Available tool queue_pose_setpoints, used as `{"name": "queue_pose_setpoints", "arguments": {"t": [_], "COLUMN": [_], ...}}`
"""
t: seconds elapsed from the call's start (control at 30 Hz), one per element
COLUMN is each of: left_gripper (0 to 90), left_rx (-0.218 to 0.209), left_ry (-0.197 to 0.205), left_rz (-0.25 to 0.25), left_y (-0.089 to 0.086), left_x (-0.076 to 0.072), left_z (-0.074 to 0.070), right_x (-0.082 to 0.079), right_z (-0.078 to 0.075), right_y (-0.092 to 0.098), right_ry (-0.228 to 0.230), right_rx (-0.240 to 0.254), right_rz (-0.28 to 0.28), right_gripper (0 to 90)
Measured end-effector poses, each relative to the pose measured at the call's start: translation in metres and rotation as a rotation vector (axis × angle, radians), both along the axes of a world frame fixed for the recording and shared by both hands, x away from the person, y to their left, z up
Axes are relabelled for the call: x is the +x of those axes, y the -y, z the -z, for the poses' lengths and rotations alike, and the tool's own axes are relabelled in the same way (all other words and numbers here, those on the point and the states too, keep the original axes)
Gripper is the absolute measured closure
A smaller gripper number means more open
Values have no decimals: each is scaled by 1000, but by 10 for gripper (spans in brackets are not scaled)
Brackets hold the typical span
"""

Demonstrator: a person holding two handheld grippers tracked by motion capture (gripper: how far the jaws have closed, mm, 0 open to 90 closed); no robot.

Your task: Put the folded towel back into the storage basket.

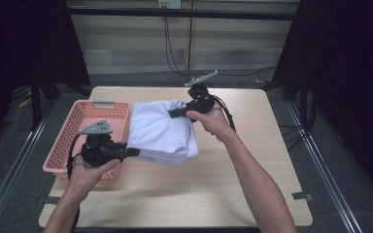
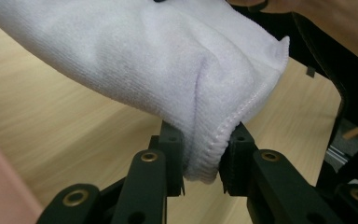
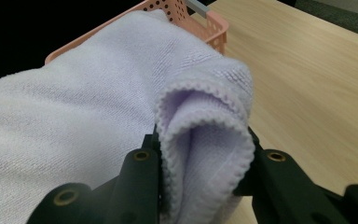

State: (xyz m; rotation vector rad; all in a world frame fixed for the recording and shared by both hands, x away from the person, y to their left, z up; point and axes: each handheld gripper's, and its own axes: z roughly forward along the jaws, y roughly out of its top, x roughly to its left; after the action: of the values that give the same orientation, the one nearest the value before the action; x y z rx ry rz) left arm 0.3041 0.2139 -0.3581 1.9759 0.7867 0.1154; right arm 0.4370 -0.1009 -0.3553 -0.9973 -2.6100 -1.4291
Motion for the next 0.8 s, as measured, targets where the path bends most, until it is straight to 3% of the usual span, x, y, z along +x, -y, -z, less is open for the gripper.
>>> {"name": "queue_pose_setpoints", "arguments": {"t": [0.1,0.2,0.4,0.47,0.57,0.73,0.8], "left_gripper": [741,742,744,746,747,748,749], "left_rx": [-23,-13,-30,-61,-43,-88,-83], "left_ry": [13,20,2,-18,3,2,6], "left_rz": [-29,-33,-57,-58,-82,-117,-136], "left_y": [-13,-22,-45,-53,-63,-85,-92], "left_x": [1,0,4,5,3,3,2], "left_z": [-5,-7,-6,-7,-12,-16,-16], "right_x": [5,8,16,18,20,23,25], "right_z": [-7,-12,-18,-21,-28,-38,-42], "right_y": [-12,-23,-45,-53,-65,-88,-96], "right_ry": [-5,2,-7,-1,13,24,28], "right_rx": [0,-6,-15,-17,-14,-16,-23], "right_rz": [-13,-27,-39,-38,-36,-42,-52], "right_gripper": [702,702,702,703,705,706,707]}}
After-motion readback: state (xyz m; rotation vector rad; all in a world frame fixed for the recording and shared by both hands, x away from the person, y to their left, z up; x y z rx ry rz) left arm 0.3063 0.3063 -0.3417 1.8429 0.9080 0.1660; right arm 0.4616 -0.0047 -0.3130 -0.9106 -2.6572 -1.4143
